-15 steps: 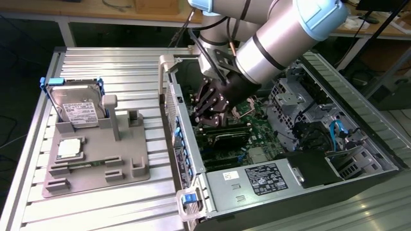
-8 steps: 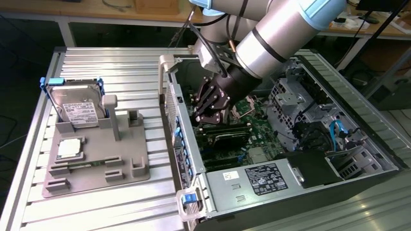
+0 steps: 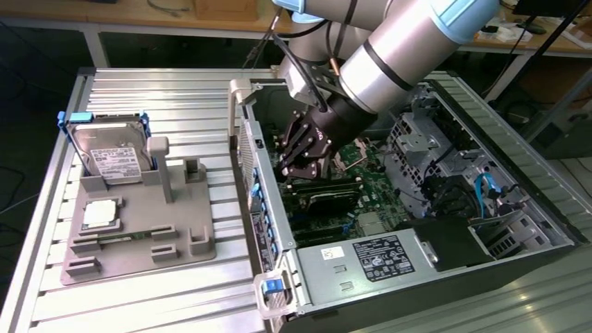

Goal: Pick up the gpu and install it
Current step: 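Press down on the gpu until it lock into place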

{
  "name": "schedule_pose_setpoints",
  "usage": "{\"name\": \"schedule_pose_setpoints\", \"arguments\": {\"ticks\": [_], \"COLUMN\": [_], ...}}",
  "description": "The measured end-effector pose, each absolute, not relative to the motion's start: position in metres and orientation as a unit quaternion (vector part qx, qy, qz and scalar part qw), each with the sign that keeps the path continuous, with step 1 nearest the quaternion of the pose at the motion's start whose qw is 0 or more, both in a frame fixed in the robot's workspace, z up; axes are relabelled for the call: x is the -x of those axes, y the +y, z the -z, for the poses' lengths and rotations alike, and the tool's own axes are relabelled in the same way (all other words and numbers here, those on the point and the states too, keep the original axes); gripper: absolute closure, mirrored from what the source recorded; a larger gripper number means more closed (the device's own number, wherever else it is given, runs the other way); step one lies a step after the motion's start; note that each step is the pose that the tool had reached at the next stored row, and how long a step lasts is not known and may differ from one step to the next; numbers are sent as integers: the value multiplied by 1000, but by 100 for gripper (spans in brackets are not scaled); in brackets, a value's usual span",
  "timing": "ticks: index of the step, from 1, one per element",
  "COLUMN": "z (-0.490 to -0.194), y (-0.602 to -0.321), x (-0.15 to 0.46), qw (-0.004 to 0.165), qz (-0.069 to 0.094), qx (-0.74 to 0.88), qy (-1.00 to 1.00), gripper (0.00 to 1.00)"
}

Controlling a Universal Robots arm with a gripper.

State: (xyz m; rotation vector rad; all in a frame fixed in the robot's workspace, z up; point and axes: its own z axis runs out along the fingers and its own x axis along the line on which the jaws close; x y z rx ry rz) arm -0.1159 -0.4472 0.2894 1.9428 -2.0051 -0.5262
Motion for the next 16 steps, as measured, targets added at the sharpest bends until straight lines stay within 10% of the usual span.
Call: {"name": "schedule_pose_setpoints", "arguments": {"ticks": [16], "z": [-289], "y": [-450], "x": [118], "qw": [147], "qz": [184], "qx": [-677], "qy": [-697], "gripper": [89]}}
